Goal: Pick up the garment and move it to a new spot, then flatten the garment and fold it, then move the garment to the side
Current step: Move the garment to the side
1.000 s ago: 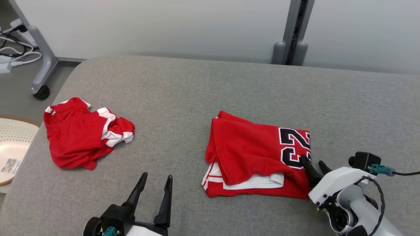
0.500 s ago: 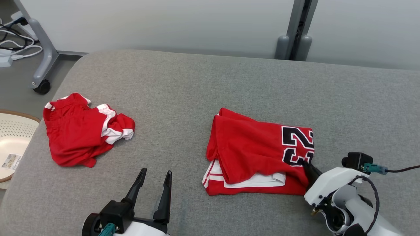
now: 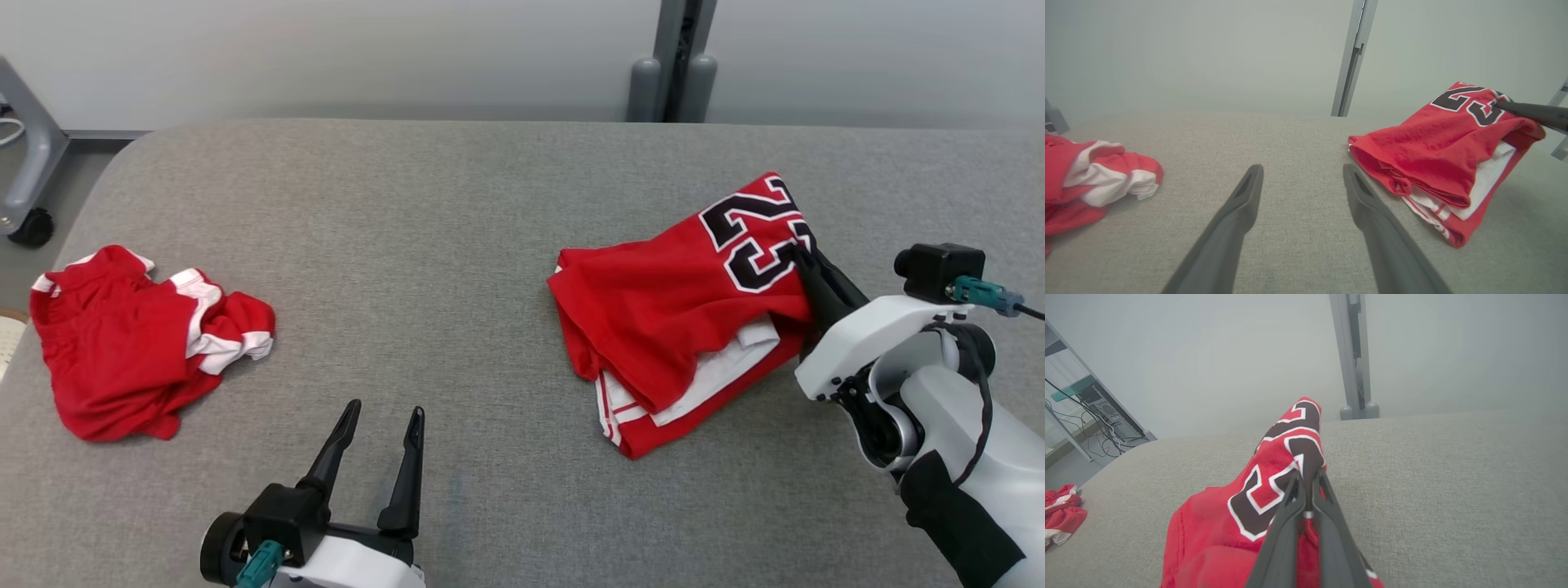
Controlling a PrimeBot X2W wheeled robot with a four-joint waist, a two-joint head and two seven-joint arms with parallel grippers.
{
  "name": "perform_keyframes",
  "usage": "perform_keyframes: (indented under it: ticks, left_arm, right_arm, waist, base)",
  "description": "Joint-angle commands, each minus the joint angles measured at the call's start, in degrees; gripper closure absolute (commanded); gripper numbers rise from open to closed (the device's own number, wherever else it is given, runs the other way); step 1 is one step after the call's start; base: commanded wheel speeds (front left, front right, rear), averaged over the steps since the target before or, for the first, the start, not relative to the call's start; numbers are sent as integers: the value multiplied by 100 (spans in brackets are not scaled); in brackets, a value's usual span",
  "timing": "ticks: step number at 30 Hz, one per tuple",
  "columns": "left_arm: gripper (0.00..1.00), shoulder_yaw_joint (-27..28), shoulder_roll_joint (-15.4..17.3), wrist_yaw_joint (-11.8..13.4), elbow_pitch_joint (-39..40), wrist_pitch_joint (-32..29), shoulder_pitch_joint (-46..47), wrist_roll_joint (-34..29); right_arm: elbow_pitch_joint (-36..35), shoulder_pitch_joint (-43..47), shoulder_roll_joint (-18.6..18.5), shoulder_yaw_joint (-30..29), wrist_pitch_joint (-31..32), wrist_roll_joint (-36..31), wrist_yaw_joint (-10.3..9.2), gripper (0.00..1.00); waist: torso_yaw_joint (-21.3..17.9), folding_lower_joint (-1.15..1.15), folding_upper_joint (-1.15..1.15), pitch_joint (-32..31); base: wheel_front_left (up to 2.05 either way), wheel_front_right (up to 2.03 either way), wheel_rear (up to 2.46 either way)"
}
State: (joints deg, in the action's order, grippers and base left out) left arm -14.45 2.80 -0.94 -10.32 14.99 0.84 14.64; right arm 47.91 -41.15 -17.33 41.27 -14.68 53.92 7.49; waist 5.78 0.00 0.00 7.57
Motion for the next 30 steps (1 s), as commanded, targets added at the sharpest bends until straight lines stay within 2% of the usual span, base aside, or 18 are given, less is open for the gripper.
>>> perform_keyframes:
  ticks: [1, 11, 20, 30]
  left_arm:
    - [0, 23, 20, 2, 3, 18, 116, -33]
    - [0, 53, 20, -71, 2, 18, 263, -83]
    - [0, 146, 20, -161, 10, 18, 490, -269]
    - [0, 251, 25, -313, 56, 18, 730, -530]
  right_arm:
    - [-81, -33, -38, 42, -52, 25, 1, 100]
    - [-954, -362, -638, 411, 125, 388, 1, 100]
    - [-984, -1103, -1038, 587, 196, 254, 1, 100]
    - [-660, -1706, -1549, 759, 327, 120, 0, 100]
  waist:
    - [-76, 0, 0, 49]
    - [-386, 0, 0, 302]
    - [-691, 0, 0, 625]
    - [-910, 0, 0, 1105]
  base:
    - [0, 0, 0]
    - [0, 0, 0]
    - [0, 0, 0]
    - [0, 0, 0]
